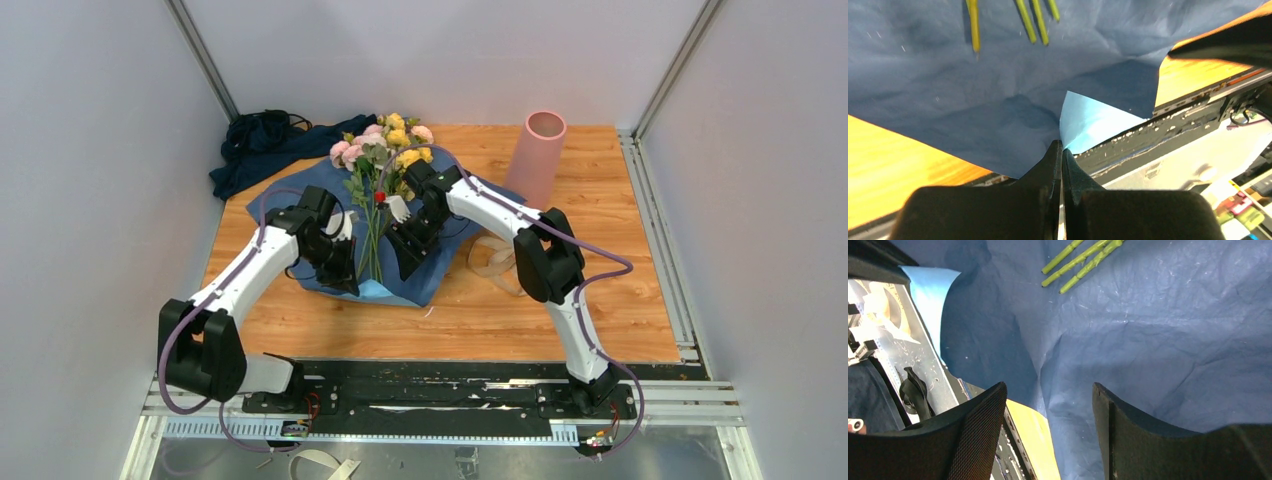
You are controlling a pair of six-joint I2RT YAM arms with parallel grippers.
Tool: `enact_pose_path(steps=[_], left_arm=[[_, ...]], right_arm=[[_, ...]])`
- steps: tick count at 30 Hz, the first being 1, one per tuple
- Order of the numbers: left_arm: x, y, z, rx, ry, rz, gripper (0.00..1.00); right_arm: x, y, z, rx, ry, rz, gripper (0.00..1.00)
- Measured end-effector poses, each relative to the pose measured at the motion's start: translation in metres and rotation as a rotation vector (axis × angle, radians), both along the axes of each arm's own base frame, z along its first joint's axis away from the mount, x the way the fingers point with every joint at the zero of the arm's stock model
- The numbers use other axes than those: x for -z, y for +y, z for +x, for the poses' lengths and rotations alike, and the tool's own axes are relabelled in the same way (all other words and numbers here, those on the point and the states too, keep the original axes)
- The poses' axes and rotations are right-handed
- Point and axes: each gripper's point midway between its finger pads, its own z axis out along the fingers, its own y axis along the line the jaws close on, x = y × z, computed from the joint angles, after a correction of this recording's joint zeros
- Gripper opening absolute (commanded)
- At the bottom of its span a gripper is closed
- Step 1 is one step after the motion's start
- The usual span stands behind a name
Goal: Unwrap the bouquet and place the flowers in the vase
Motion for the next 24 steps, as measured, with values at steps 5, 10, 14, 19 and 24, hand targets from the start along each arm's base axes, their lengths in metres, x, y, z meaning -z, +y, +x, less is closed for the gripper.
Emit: enact_pose_path(steps=[5,10,14,19,24], left_arm=[[0.007,0.008,-0.034,-0.040,0.095,0.022,0.17],[0.011,0.012,-0.055,-0.075,0.166,0.033,0.50],[0.016,0.013,-0.067,-0.092,0.218,0.042,0.59],[0.022,0.015,-0.083,-0.096,0.275,0.062,0.62],[0.029,0.019,-0.101,-0.107,0.332,0.082,0.62]], right_arm=[[0.003,0.003,0.003,0.009,0.002,-0.002,0.66],[0.004,0.002,0.002,0.006,0.004,-0.004,0.66],[0.008,0.000,0.001,0.004,0.009,-0.014,0.66],[0.017,-0.007,-0.003,0.008,0.020,-0.048,0.66],[0.021,-0.010,-0.001,0.014,0.006,-0.072,0.65]])
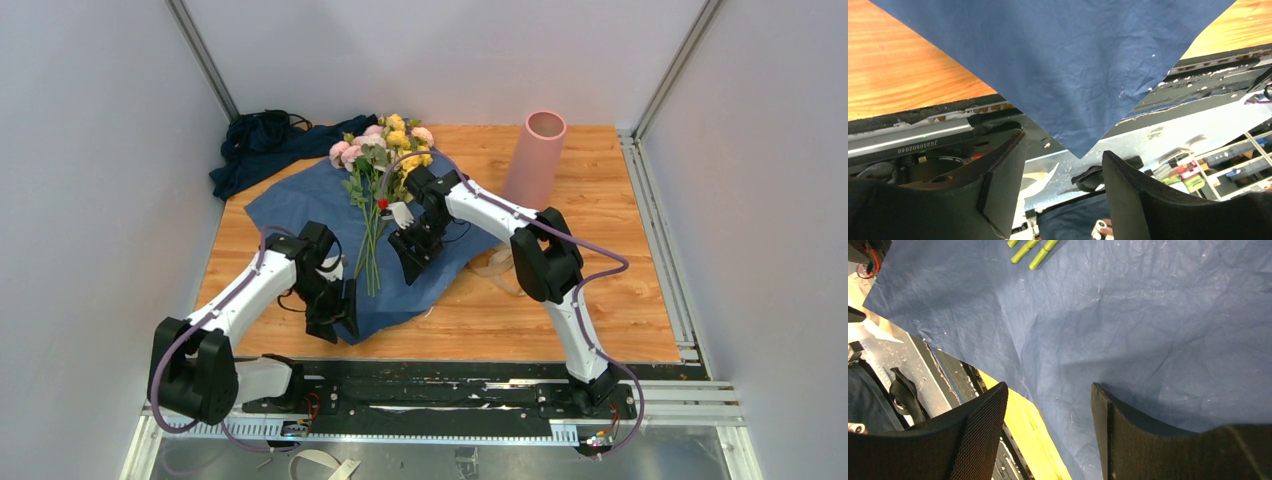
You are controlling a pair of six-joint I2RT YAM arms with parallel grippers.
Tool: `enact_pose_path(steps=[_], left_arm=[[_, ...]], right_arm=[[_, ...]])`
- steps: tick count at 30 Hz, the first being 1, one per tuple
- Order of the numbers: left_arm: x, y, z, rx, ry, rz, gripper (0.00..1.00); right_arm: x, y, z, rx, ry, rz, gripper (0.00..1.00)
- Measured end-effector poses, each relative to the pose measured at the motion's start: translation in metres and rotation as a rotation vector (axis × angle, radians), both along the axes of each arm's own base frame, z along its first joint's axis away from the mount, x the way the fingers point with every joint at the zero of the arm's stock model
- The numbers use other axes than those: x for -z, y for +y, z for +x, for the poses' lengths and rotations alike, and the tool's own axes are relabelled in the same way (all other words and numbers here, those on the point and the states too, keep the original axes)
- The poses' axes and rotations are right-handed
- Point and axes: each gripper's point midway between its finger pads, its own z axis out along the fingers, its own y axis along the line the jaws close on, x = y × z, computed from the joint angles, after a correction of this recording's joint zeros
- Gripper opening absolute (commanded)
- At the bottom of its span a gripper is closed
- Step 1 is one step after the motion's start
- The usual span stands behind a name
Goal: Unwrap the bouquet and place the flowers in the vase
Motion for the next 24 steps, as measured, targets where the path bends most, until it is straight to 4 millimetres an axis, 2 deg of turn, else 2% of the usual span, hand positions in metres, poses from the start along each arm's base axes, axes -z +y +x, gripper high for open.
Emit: enact_pose_path(steps=[9,14,17,22,24], left_arm=[[0.012,0.002,-0.019,0.092,0.152,0.078,0.62],[0.027,0.010,-0.026,0.136,0.267,0.147,0.65],[0.032,0.013,-0.027,0.157,0.295,0.176,0.66],[0.034,0.014,-0.021,0.184,0.306,0.187,0.67],[0.034,0.014,-0.020,0.193,0.309,0.186,0.68]], right_arm=[[-0.001,-0.003,0.014,0.031,-0.055,-0.036,0.64],[0.000,-0.008,0.024,0.059,-0.083,-0.062,0.64],[0.008,-0.014,0.026,0.082,-0.078,-0.086,0.64],[0.034,-0.037,0.016,0.119,-0.023,-0.175,0.64],[0.035,-0.040,0.016,0.127,-0.017,-0.181,0.63]])
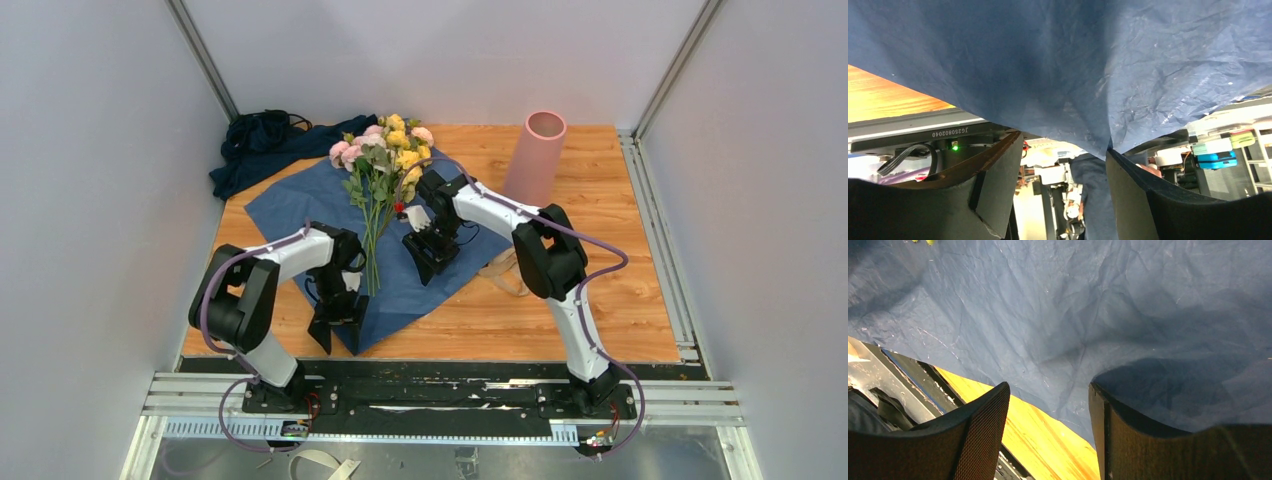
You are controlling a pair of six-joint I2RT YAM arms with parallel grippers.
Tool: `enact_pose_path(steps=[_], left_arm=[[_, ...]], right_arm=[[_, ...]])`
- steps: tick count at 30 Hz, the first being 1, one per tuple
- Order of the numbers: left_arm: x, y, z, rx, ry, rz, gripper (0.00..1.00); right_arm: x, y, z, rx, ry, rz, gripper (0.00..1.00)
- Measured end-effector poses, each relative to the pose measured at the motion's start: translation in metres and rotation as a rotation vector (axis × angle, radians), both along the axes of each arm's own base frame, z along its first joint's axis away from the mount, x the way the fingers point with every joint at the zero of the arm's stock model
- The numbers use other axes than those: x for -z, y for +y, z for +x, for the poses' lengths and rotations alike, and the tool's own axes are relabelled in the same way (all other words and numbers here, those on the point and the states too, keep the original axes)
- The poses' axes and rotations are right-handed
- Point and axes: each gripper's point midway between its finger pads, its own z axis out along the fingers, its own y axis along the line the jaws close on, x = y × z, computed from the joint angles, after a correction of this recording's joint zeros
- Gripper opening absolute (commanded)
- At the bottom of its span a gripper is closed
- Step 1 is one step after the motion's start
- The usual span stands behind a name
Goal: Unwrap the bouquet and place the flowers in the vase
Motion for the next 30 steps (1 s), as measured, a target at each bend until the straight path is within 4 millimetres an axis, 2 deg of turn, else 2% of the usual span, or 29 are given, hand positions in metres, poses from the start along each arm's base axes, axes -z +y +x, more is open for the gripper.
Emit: enact_pose_path(steps=[6,11,14,17,19,23,24,26,28,30], left_arm=[[-0.011,-0.006,0.016,0.024,-0.037,-0.020,0.67],[-0.041,-0.019,0.057,0.027,-0.214,-0.042,0.67],[-0.056,-0.030,0.082,0.022,-0.317,-0.072,0.67],[-0.065,-0.050,0.106,0.009,-0.390,-0.153,0.65],[-0.061,-0.066,0.113,0.015,-0.372,-0.225,0.65],[-0.025,-0.082,0.106,0.050,-0.260,-0.269,0.65],[-0.011,-0.081,0.096,0.052,-0.217,-0.267,0.65],[0.005,-0.075,0.074,0.052,-0.153,-0.258,0.64],[0.014,-0.068,0.058,0.057,-0.113,-0.249,0.63],[0.021,-0.065,0.051,0.064,-0.092,-0.244,0.62]], right_arm=[[0.000,-0.002,0.003,0.008,-0.014,-0.013,0.63],[-0.003,-0.004,0.011,0.011,-0.055,-0.028,0.62],[-0.013,0.001,0.020,0.014,-0.090,-0.014,0.62],[-0.025,0.008,0.031,0.017,-0.130,0.012,0.61],[-0.034,0.013,0.039,0.020,-0.159,0.032,0.61],[-0.044,0.017,0.050,0.027,-0.207,0.044,0.61],[-0.046,0.018,0.053,0.030,-0.221,0.043,0.61],[-0.049,0.017,0.060,0.041,-0.247,0.039,0.61],[-0.052,0.015,0.067,0.060,-0.276,0.033,0.61],[-0.057,0.013,0.077,0.086,-0.313,0.035,0.61]])
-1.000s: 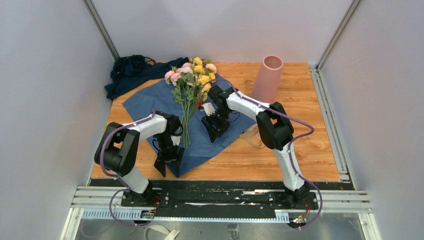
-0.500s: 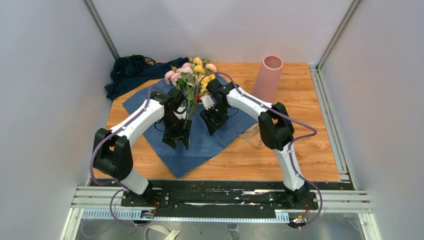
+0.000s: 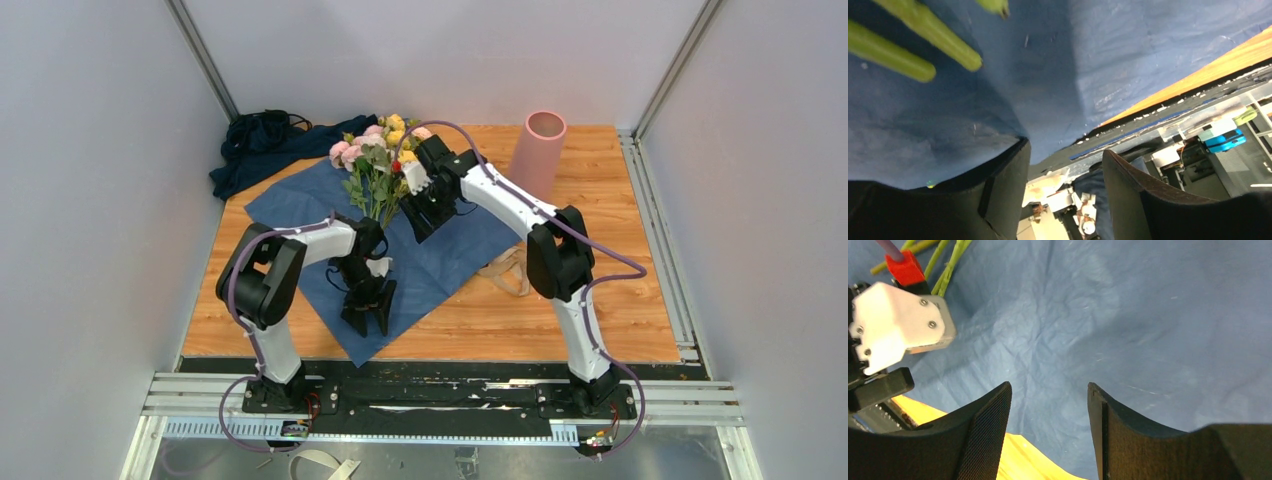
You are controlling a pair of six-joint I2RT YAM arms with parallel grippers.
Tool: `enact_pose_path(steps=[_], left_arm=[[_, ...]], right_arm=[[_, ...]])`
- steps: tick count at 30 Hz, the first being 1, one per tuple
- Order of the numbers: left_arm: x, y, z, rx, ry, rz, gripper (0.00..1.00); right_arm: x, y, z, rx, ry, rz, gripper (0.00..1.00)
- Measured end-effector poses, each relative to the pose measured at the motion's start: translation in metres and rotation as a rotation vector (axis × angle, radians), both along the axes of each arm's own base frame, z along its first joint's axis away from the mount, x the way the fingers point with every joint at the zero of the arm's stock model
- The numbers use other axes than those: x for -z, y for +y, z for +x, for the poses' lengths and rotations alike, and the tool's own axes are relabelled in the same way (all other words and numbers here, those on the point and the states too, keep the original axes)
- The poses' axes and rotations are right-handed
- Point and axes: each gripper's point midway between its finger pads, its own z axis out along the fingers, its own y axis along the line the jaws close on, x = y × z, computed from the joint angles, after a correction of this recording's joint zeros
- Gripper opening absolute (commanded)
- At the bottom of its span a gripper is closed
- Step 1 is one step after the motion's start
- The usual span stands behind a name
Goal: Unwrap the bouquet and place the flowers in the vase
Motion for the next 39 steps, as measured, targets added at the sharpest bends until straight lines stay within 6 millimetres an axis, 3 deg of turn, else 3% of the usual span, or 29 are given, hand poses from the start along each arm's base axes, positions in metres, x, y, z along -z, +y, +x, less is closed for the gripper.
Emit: enact_pose_path(steps=[5,8,10,12,16,18,20,21,22,24,26,28,33,39], left_arm=[[0.006,0.000,0.009,0.018,-0.037,0.000,0.62],[-0.008,-0.005,0.028,0.008,-0.127,-0.007,0.62],[-0.032,-0.009,0.053,-0.011,-0.260,-0.008,0.74],[-0.066,-0.011,0.088,-0.041,-0.453,-0.002,0.98],[-0.143,0.013,0.159,-0.177,-0.867,0.108,1.00],[-0.158,0.032,0.182,-0.258,-0.934,0.154,1.00],[-0.156,0.055,0.206,-0.344,-0.939,0.191,1.00],[-0.147,0.065,0.217,-0.381,-0.923,0.215,0.99],[-0.136,0.073,0.224,-0.402,-0.903,0.239,0.97],[-0.108,0.082,0.233,-0.418,-0.841,0.280,0.94],[-0.086,0.081,0.235,-0.405,-0.790,0.299,0.92],[-0.074,0.078,0.237,-0.397,-0.774,0.299,0.91],[-0.079,0.077,0.245,-0.420,-0.806,0.305,0.94],[-0.100,0.097,0.255,-0.541,-0.852,0.339,0.94]], right_arm=[[-0.036,0.000,0.024,0.058,-0.138,0.044,0.61],[-0.069,-0.001,0.038,0.093,-0.247,0.082,0.63],[-0.092,-0.003,0.049,0.133,-0.331,0.102,0.84],[-0.112,-0.002,0.060,0.191,-0.392,0.137,0.89],[-0.131,0.013,0.077,0.322,-0.308,0.351,0.87],[-0.124,0.021,0.086,0.344,-0.220,0.428,0.87],[-0.100,0.025,0.102,0.374,-0.155,0.441,0.81],[-0.089,0.026,0.105,0.380,-0.138,0.428,0.67],[-0.076,0.028,0.104,0.382,-0.108,0.402,0.59],[-0.067,0.040,0.102,0.367,-0.082,0.382,0.25],[-0.068,0.054,0.097,0.340,-0.075,0.384,0.09],[-0.072,0.062,0.088,0.304,-0.070,0.387,0.09],[-0.072,0.074,0.069,0.243,-0.014,0.406,0.45],[-0.048,0.086,0.052,0.202,0.045,0.376,0.45]])
